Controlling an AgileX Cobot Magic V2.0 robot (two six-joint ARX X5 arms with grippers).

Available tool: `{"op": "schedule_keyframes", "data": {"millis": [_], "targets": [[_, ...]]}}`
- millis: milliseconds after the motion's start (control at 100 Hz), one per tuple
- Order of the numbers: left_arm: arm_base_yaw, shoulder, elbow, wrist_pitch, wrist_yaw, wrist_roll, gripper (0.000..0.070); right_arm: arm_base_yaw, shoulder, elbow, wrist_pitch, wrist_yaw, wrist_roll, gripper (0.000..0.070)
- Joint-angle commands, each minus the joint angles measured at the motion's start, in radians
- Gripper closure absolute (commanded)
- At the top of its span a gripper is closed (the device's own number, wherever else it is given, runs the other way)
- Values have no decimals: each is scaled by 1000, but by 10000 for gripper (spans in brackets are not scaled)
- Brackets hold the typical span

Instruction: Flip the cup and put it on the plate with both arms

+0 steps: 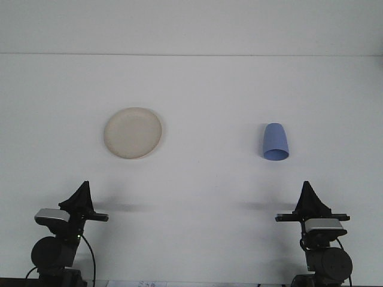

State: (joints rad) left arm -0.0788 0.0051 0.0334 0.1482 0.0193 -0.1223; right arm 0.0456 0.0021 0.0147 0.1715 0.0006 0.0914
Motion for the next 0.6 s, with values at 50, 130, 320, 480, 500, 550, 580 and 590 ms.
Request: {"op": "schedule_keyframes", "data": {"millis": [50,130,320,480,500,550,580,590], "targets": [[0,-1,-19,10,1,0,688,1,-1,8,4,-1,21,700],[0,-1,-19,10,1,0,688,1,1,51,-63,0,34,700],[0,-1,-19,10,1,0,688,-1,114,239,-267,37,36,700],[0,-1,-19,10,1,0,688,-1,333,437,-392,50,31,700],[0,-1,-19,10,1,0,688,-1,360,459,-401,50,31,700],[0,-1,-19,10,1,0,688,-1,428,513,-418,50,26,700],[0,-1,-19,10,1,0,688,-1,463,539,-417,50,23,700],[0,-1,-19,10,1,0,688,0,476,548,-416,50,23,700]]}}
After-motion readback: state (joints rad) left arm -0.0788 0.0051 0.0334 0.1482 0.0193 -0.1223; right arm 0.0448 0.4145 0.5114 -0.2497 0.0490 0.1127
